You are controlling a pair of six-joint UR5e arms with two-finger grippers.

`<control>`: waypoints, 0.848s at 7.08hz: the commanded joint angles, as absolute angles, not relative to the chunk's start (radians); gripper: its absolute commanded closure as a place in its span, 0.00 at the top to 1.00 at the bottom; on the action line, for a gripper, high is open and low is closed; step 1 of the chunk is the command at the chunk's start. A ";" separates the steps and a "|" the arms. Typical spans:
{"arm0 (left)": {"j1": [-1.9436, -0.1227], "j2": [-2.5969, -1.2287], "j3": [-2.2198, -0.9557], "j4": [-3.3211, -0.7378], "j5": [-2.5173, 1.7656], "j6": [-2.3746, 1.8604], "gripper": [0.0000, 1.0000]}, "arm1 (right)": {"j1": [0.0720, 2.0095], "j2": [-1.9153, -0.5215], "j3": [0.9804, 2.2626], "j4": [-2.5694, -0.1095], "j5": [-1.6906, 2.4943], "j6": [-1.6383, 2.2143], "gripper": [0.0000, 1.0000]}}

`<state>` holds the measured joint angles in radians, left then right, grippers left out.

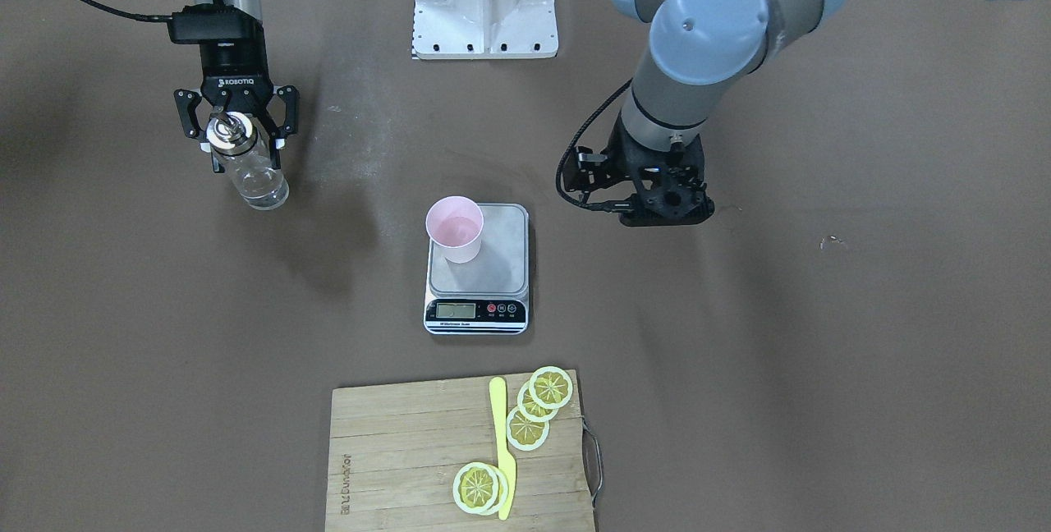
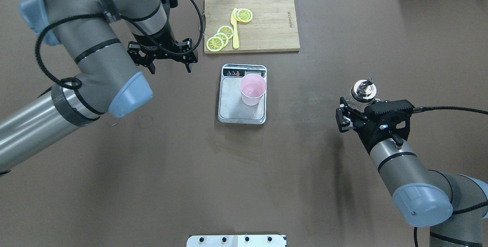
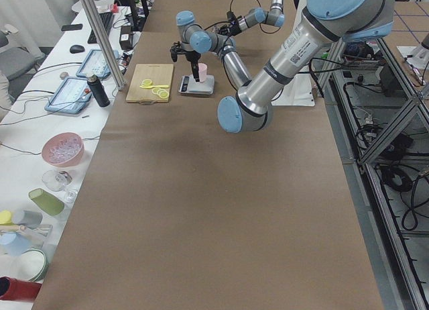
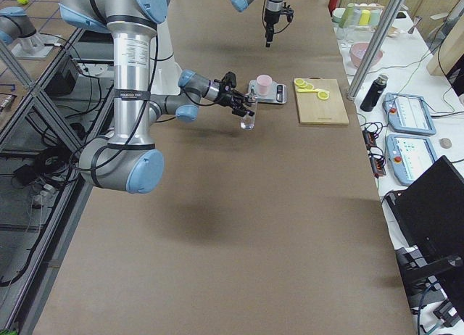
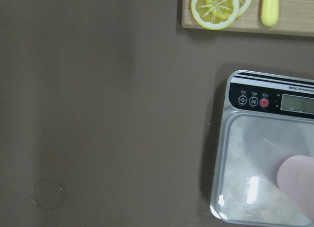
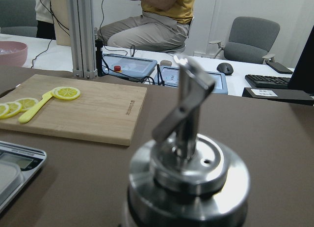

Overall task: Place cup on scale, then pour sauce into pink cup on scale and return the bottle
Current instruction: 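Release cup on scale and withdraw left arm while right gripper lifts bottle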

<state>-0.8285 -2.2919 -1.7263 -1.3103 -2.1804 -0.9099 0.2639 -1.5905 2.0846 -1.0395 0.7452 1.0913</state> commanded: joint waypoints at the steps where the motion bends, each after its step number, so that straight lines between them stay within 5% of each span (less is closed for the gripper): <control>1: -0.900 -2.165 -1.827 -1.302 -2.180 -0.741 0.98 | 0.349 -1.481 2.109 -1.178 0.822 1.037 0.00; 4: -1.081 -2.041 -1.841 -1.302 -2.186 -0.502 0.98 | 0.414 -1.267 1.909 -1.189 0.827 0.923 0.00; 6: -1.196 -1.976 -1.838 -1.302 -2.189 -0.309 0.98 | 0.426 -1.139 1.885 -1.405 0.818 0.733 0.00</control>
<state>-1.1257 -2.0130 -1.8385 -1.3024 -2.1871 -0.4211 0.4151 -1.2237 1.8998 -1.2677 0.8246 0.8629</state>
